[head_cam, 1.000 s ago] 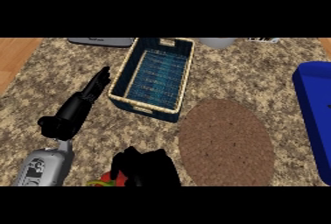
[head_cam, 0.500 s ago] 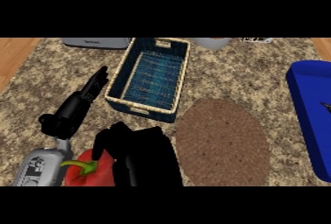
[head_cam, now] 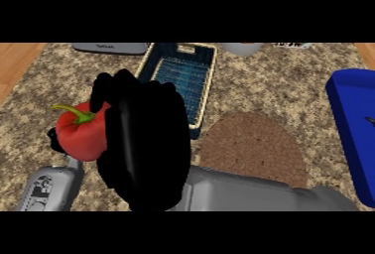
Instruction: Pick the bell pepper from the placemat and place it in the basket
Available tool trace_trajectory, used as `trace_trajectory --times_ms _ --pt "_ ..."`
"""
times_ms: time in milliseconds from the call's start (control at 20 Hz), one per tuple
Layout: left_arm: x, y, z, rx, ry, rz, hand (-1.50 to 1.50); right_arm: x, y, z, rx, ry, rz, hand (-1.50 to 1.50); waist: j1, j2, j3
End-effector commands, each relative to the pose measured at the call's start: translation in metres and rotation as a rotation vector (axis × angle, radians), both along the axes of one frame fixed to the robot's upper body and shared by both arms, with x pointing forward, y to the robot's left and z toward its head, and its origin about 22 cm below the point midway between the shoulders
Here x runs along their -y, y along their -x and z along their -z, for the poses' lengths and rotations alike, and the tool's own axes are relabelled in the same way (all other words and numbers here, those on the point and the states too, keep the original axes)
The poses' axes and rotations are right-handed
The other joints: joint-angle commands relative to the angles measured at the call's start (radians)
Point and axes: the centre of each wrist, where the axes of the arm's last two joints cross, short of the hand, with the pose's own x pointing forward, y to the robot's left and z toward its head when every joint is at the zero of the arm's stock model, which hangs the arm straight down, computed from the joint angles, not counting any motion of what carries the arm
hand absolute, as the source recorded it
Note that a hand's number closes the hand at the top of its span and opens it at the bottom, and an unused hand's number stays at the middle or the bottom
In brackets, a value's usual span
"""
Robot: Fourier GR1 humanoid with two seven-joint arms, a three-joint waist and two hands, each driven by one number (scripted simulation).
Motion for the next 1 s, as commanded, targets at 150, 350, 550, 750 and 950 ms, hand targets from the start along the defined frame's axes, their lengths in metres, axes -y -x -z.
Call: trace_trajectory --times_ms 150,350,550,750,950 --pt "-0.008 -0.003 -0.003 -0.007 0.008 0.017 0.0 -0.02 -0.035 -0.056 -0.074 -0.15 0.248 1.5 0.018 0.005 0.0" --pt "-0.001 -0.007 -0.011 0.013 0.013 0.0 0.0 -0.024 -0.055 -0.076 -0.039 -0.221 0.318 1.5 -0.002 0.009 0.003" --pt "-0.002 -0.003 -0.006 0.023 0.006 0.008 0.0 -0.028 -0.082 -0.084 -0.019 -0.22 0.394 1.5 0.002 0.017 0.003" --pt "-0.012 0.002 0.001 0.001 0.008 -0.012 0.0 -0.028 -0.102 -0.096 -0.039 -0.215 0.442 1.5 -0.007 0.019 0.004" --pt "-0.005 -0.003 -0.006 0.027 -0.003 -0.017 0.0 -0.03 -0.112 -0.089 -0.106 -0.212 0.434 1.5 -0.02 0.018 0.005"
